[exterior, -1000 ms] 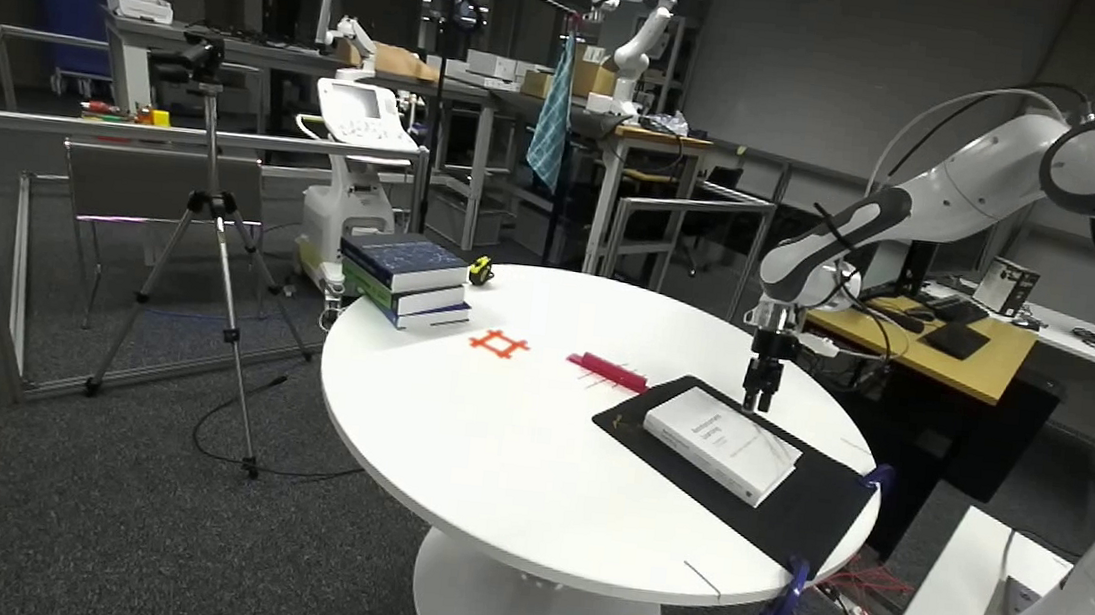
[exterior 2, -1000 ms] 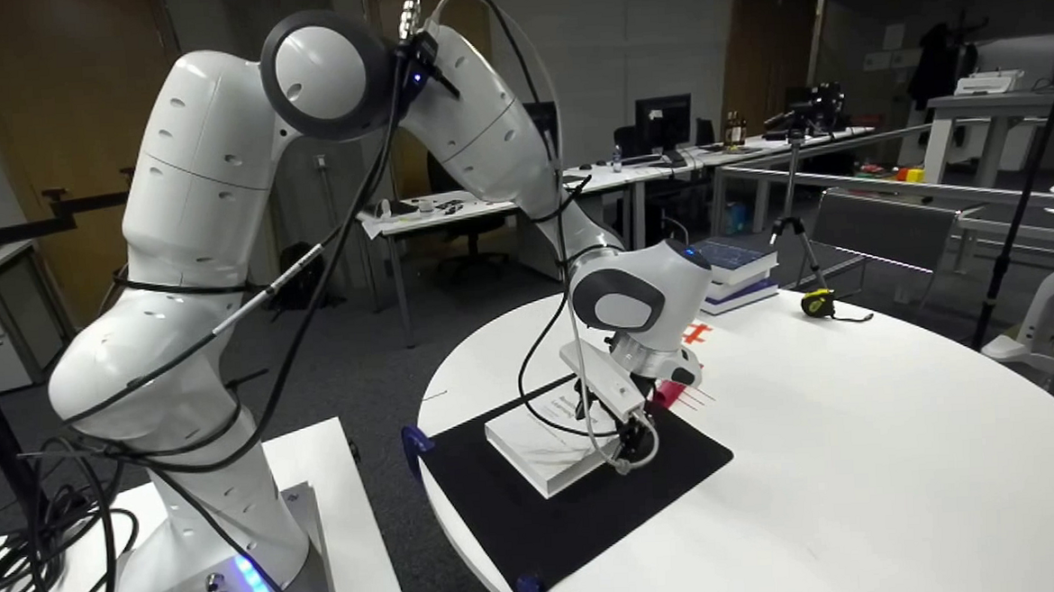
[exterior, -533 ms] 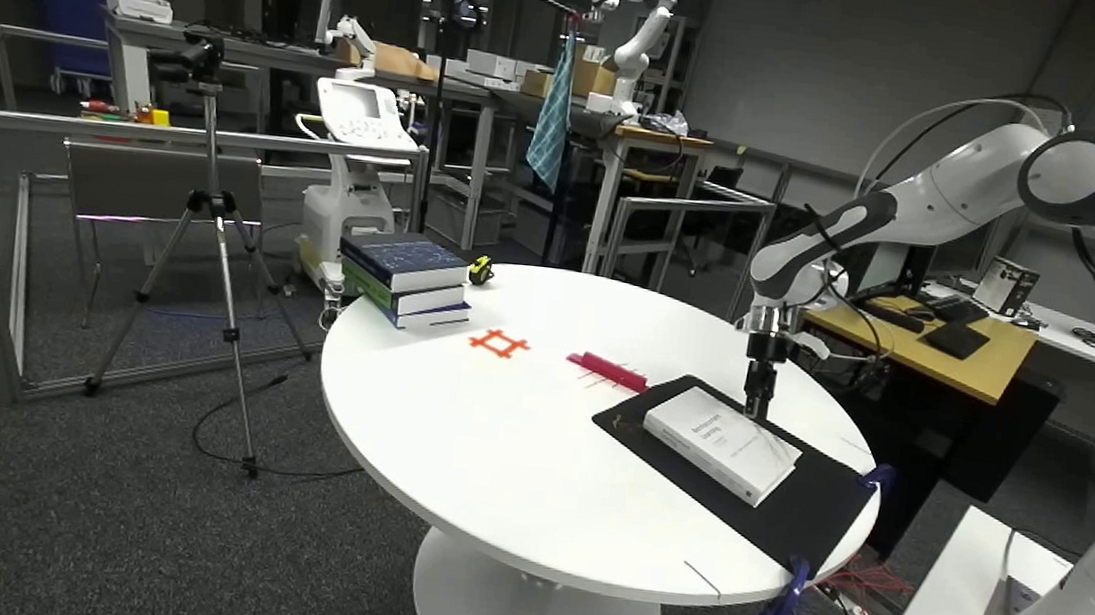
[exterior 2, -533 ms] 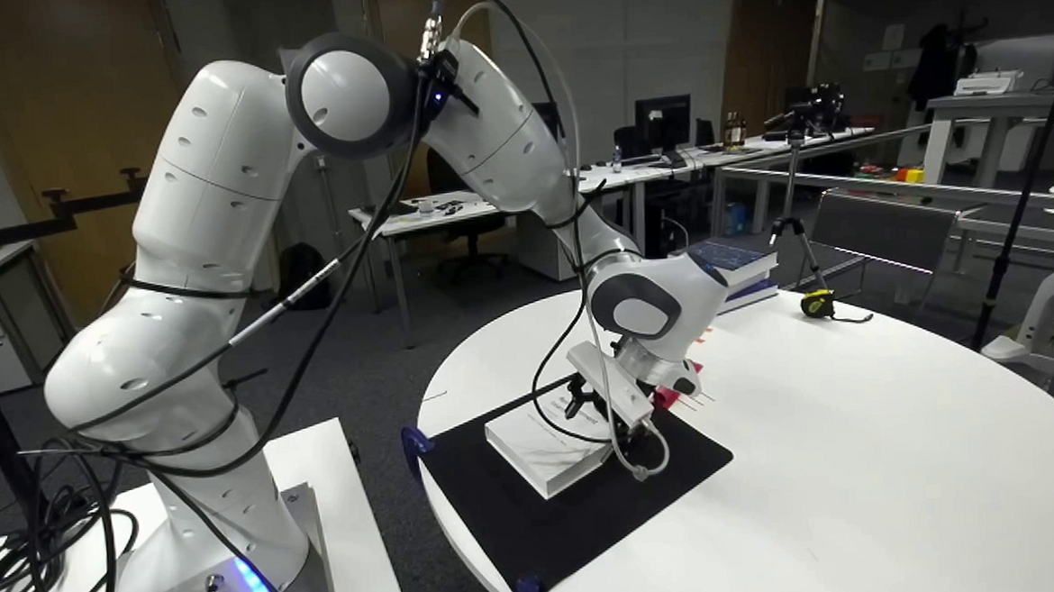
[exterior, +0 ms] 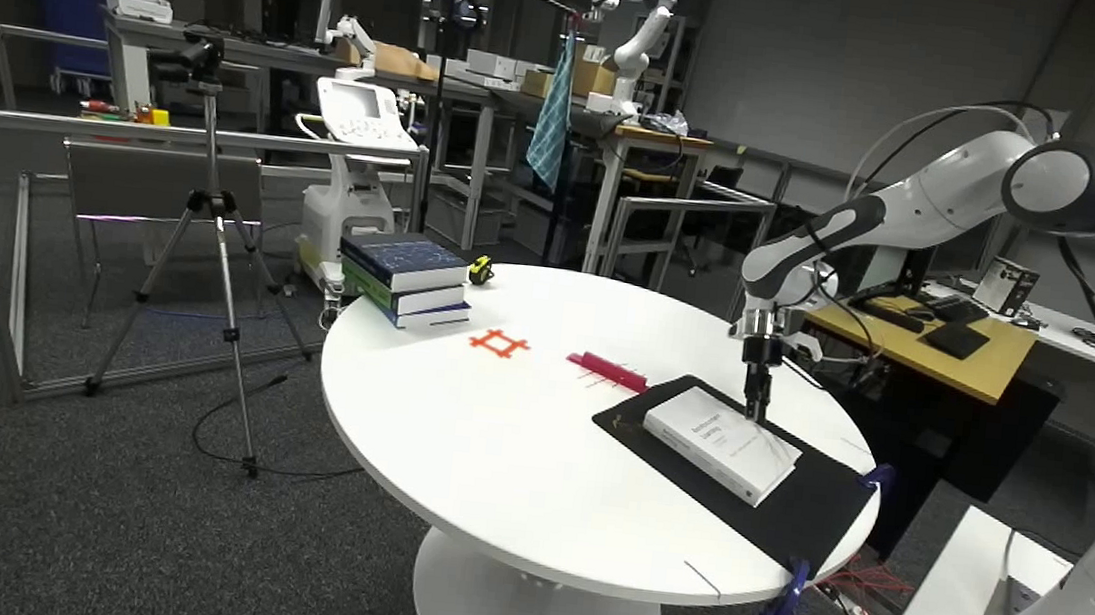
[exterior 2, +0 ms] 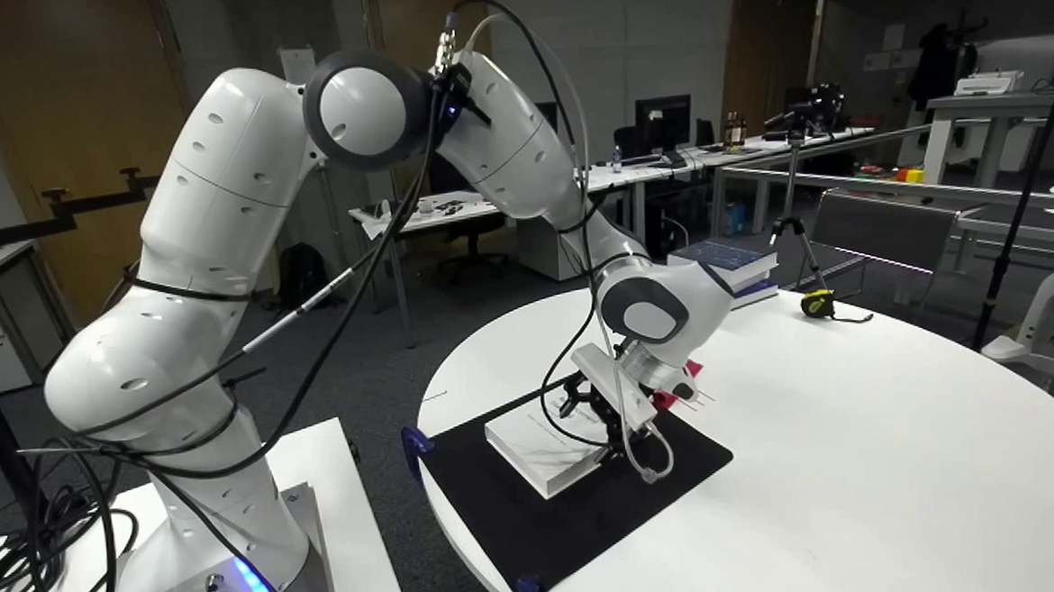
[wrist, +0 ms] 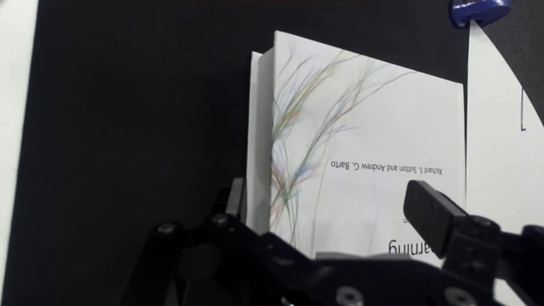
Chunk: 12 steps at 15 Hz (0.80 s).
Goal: Open the white book
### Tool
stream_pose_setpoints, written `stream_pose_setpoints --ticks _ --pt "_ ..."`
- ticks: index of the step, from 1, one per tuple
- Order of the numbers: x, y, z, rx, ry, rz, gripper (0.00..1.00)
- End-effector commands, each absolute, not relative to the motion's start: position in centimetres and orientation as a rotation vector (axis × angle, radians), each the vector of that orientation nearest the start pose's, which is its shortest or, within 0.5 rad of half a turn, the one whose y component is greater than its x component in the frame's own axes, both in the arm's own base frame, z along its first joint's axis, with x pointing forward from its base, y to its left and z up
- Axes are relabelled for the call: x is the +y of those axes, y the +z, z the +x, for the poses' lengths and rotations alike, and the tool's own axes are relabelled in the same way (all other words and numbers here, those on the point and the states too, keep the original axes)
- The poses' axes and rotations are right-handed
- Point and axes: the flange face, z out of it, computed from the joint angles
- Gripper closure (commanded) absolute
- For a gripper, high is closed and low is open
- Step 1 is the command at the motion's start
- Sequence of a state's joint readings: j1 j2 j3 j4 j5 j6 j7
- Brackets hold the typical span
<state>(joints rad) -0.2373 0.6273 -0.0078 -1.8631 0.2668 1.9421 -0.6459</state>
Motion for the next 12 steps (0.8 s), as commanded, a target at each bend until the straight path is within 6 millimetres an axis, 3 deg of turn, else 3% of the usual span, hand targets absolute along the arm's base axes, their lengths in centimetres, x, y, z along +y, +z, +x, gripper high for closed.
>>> stream_pose_setpoints --ticks 1,6,12 --pt "-11.9 14.3 56.3 -0.355 0.590 -2.615 0.00" --pt "-10.4 13.8 56.0 -0.389 0.611 -2.611 0.00" --pt "-9.5 15.8 55.7 -0.458 0.592 -2.635 0.00"
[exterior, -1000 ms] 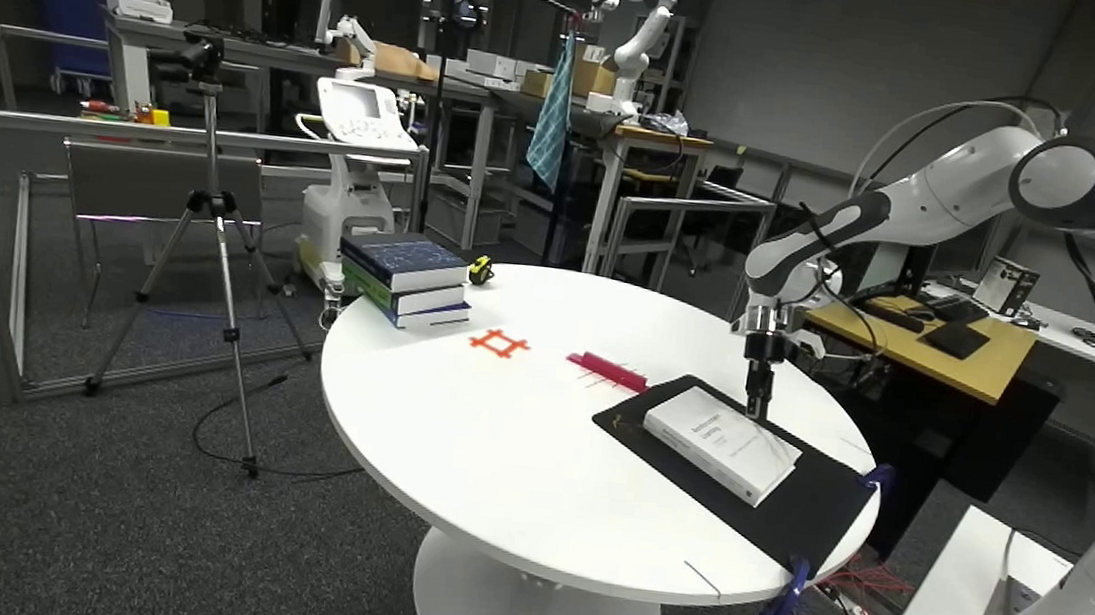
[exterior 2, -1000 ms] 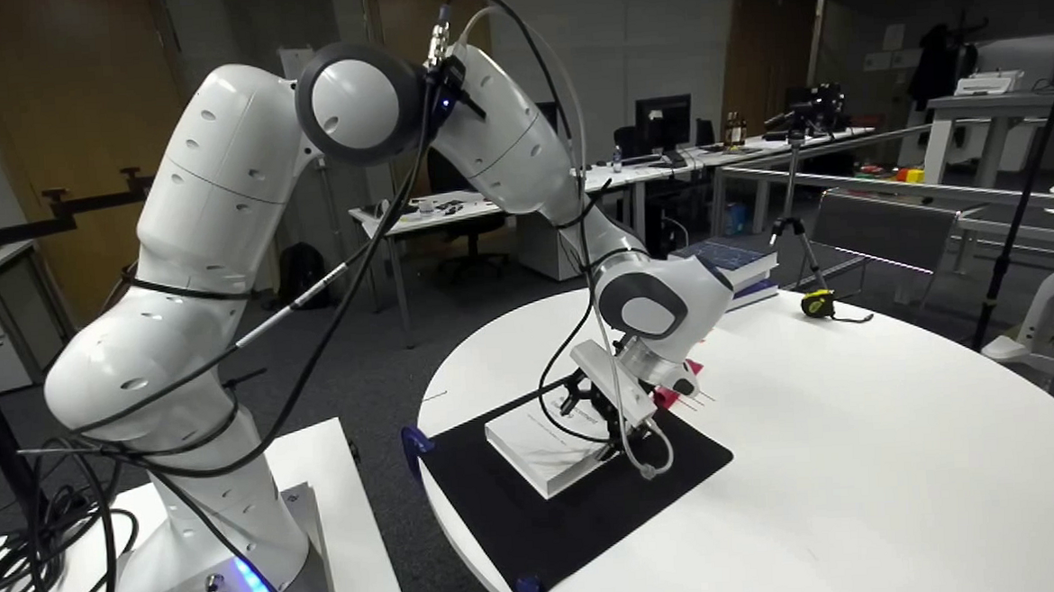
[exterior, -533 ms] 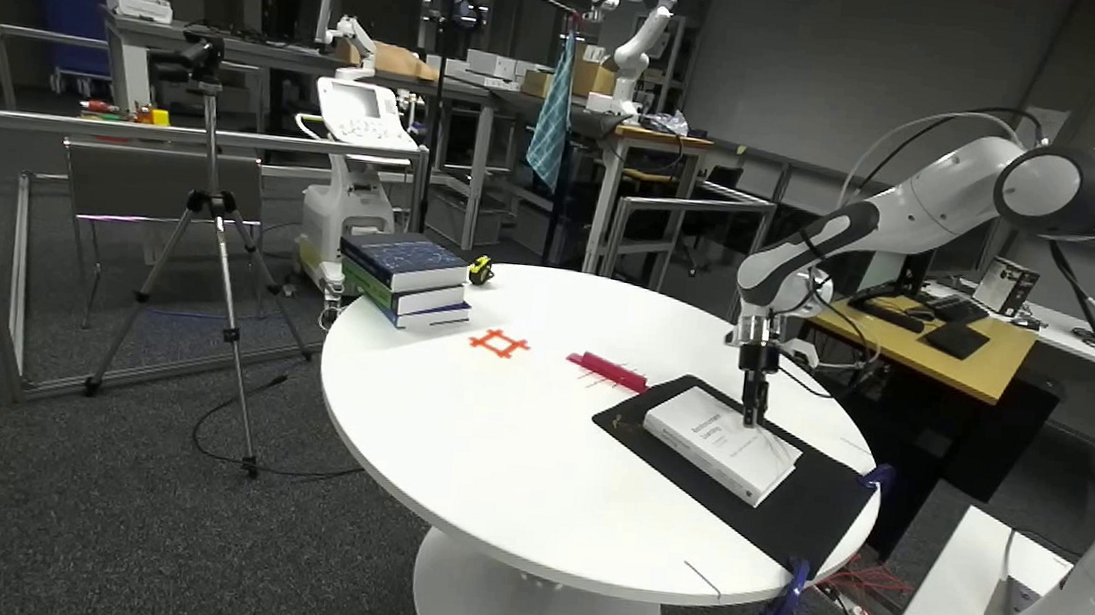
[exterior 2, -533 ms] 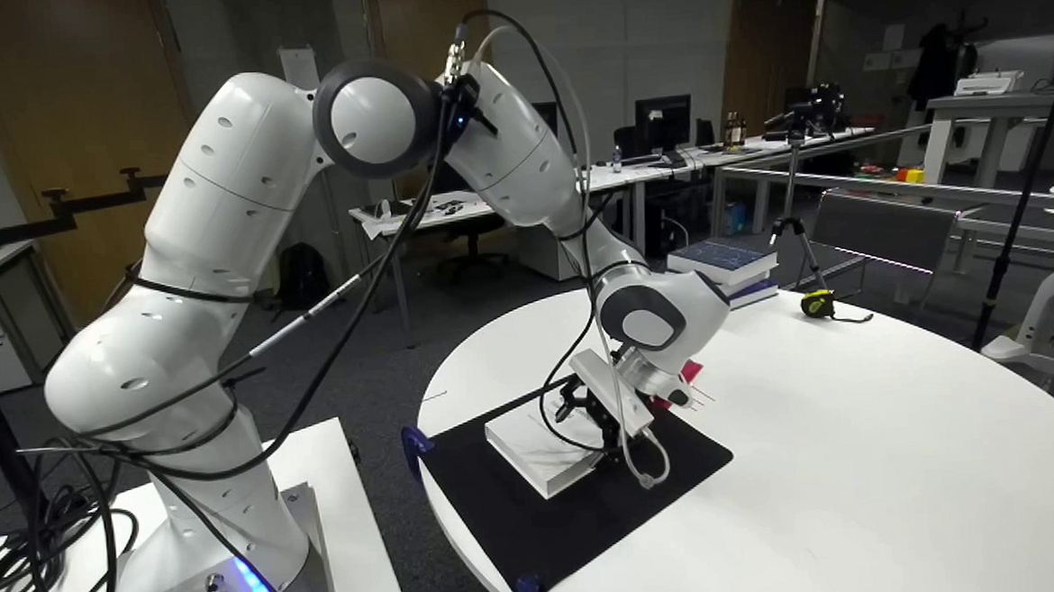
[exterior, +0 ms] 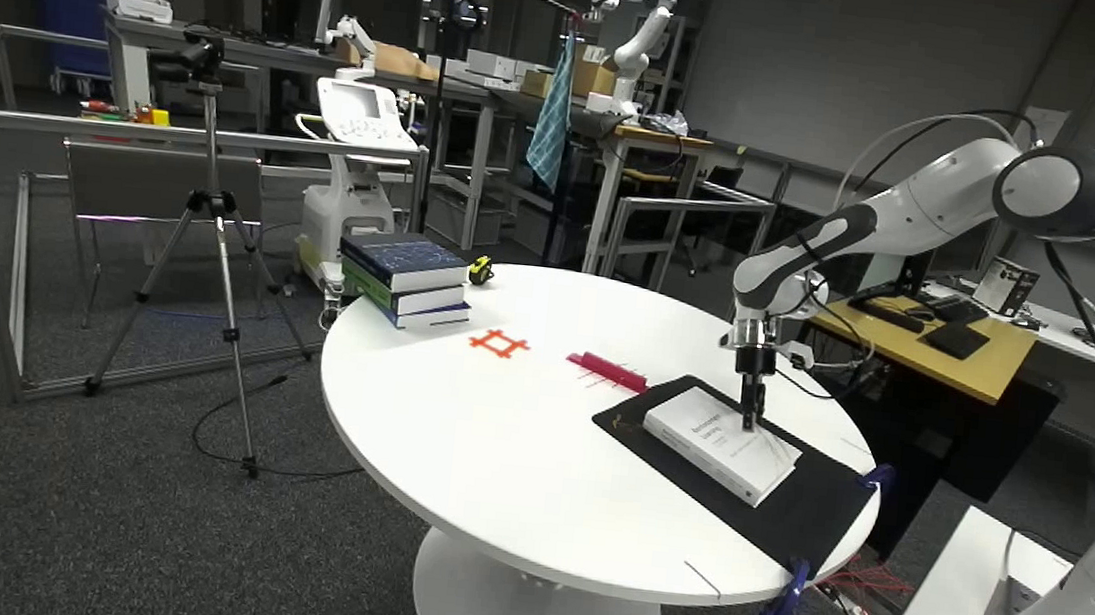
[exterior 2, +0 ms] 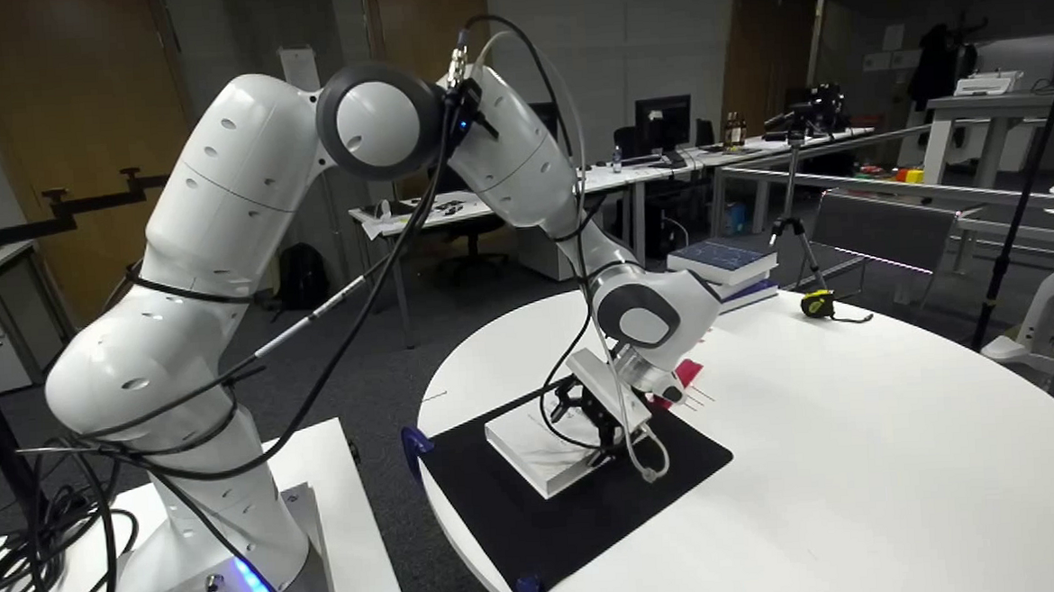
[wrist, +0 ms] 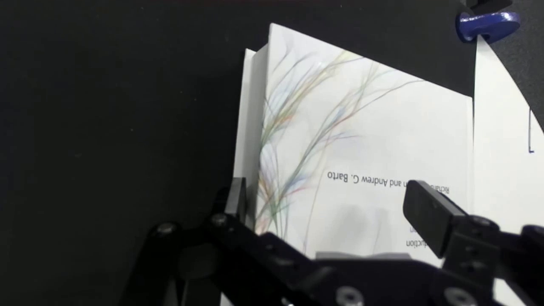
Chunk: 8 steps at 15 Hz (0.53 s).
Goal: Open the white book
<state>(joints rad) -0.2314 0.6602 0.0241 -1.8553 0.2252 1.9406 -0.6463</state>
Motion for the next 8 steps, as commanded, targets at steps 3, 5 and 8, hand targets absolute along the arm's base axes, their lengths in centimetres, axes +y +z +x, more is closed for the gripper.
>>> stream_pose_setpoints --ticks 3,5,8 --pt "-8.7 17.4 55.8 -0.498 0.571 -2.644 0.00" --pt "-8.1 18.5 55.7 -0.520 0.557 -2.645 0.00" --pt "-7.4 19.6 55.4 -0.519 0.549 -2.639 0.00"
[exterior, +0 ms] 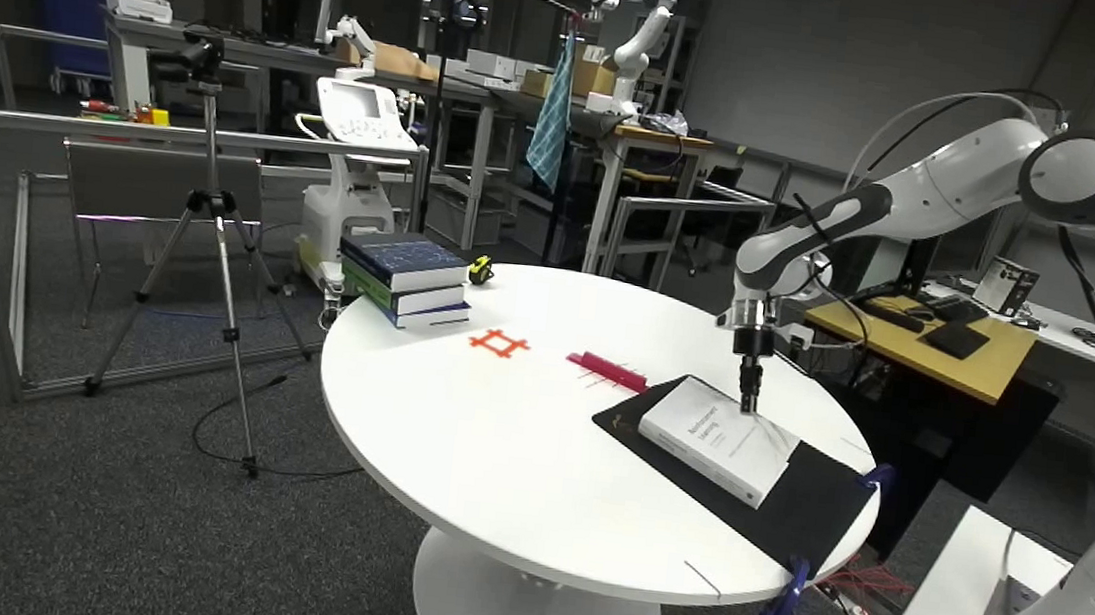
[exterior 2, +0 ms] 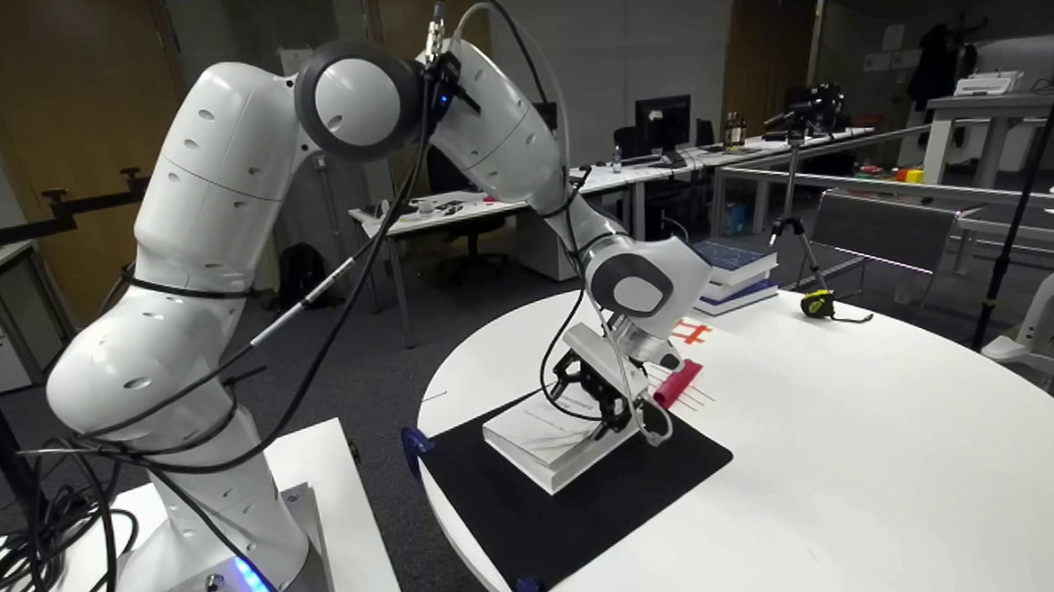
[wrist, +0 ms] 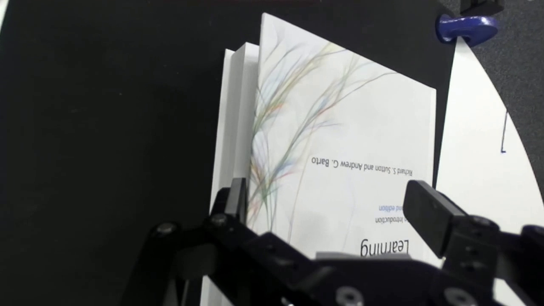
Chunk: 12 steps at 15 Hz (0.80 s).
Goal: Open the white book
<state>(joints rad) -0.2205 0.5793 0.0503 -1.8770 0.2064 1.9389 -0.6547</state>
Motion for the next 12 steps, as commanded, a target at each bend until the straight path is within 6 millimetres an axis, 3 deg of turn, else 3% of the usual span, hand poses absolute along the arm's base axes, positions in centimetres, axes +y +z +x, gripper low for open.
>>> stream_pose_setpoints --ticks 1,8,12 --pt "-7.2 20.1 55.1 -0.518 0.545 -2.640 0.00" --pt "-6.8 22.5 53.2 -0.557 0.525 -2.638 0.00" --pt "-5.9 23.9 51.1 -0.567 0.510 -2.637 0.00"
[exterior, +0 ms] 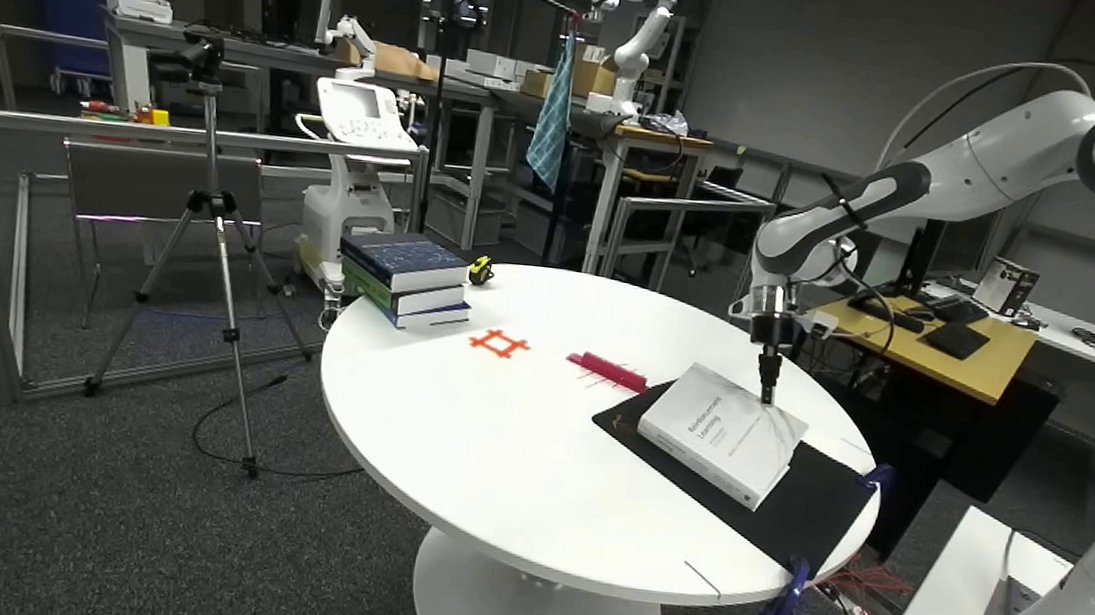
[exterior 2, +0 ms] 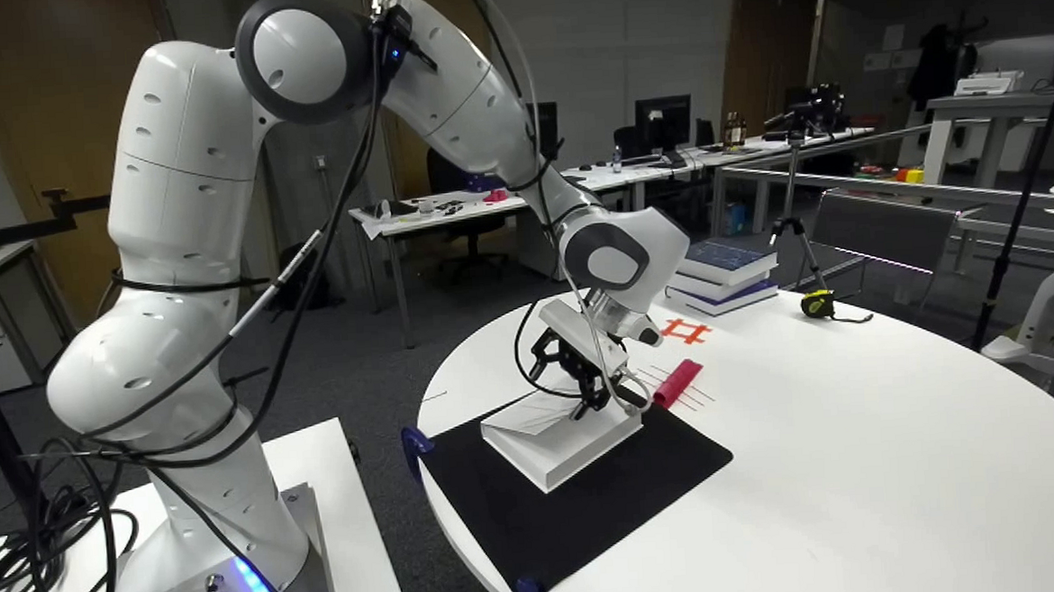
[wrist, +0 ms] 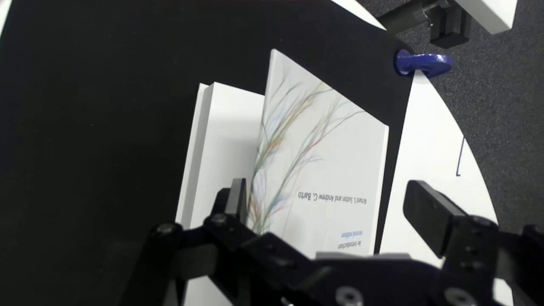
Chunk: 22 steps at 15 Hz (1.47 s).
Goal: Open the white book
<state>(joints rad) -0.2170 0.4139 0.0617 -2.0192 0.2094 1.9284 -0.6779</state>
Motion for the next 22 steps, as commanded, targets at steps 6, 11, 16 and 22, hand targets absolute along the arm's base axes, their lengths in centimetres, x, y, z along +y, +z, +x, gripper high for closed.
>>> stream_pose_setpoints --ticks 6,11,16,22 --pt "-2.9 26.8 48.1 -0.650 0.479 -2.644 0.00" --pt "0.7 28.3 45.9 -0.740 0.475 -2.648 0.00" --pt "5.5 28.6 43.4 -0.851 0.481 -2.639 0.00" --pt "9.9 29.0 41.0 -1.003 0.463 -2.639 0.00"
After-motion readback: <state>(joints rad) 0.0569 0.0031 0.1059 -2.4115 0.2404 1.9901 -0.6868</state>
